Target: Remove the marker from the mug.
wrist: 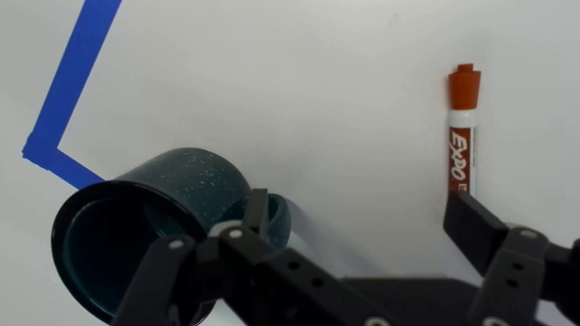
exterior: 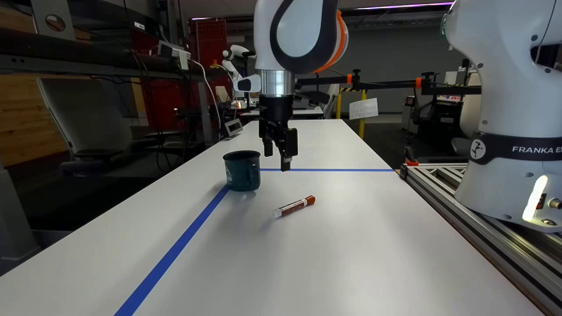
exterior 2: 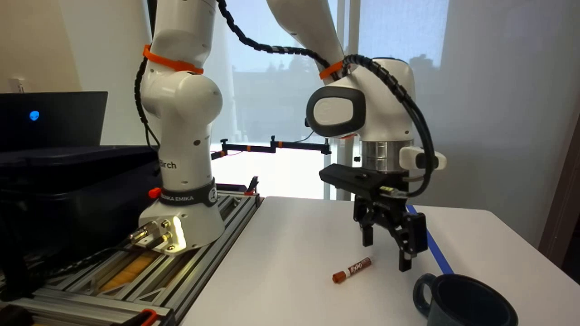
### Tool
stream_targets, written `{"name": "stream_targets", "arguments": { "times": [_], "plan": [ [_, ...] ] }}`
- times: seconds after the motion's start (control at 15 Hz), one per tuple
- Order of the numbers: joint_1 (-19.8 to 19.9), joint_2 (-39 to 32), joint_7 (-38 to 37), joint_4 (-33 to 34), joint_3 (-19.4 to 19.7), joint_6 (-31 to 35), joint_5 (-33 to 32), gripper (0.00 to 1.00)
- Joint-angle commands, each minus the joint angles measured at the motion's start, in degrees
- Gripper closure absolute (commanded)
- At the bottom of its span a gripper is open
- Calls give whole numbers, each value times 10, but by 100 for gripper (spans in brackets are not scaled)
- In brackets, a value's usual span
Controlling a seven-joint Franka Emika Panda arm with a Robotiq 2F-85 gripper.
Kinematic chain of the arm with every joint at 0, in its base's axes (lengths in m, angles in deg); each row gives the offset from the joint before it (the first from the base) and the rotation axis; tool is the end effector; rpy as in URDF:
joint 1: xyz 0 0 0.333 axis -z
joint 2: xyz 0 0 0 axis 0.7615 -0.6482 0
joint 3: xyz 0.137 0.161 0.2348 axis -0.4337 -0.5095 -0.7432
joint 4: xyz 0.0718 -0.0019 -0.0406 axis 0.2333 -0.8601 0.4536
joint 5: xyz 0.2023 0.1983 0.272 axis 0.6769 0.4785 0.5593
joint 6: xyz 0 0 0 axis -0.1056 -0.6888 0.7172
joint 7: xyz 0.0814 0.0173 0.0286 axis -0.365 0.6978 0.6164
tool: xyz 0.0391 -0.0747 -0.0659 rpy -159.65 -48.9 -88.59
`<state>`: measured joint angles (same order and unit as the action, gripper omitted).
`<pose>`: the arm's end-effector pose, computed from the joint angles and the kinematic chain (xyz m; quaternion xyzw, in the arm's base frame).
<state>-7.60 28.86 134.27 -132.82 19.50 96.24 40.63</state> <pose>0.4342 -0.0676 0.2218 0.9514 0.2992 0.0140 0.0714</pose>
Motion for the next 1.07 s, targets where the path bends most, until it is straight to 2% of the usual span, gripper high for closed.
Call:
{"name": "stream_targets", "arguments": {
  "times": [0.0, 0.2, 0.27, 1.0],
  "plan": [
    [-91, 31, -104, 43, 105, -114, -50, 0],
    [-153, 32, -187, 80, 174, -172, -68, 0],
    [-114, 21, -134, 62, 133, -139, -45, 0],
    [-118, 22, -139, 63, 136, -144, -45, 0]
  ]
}}
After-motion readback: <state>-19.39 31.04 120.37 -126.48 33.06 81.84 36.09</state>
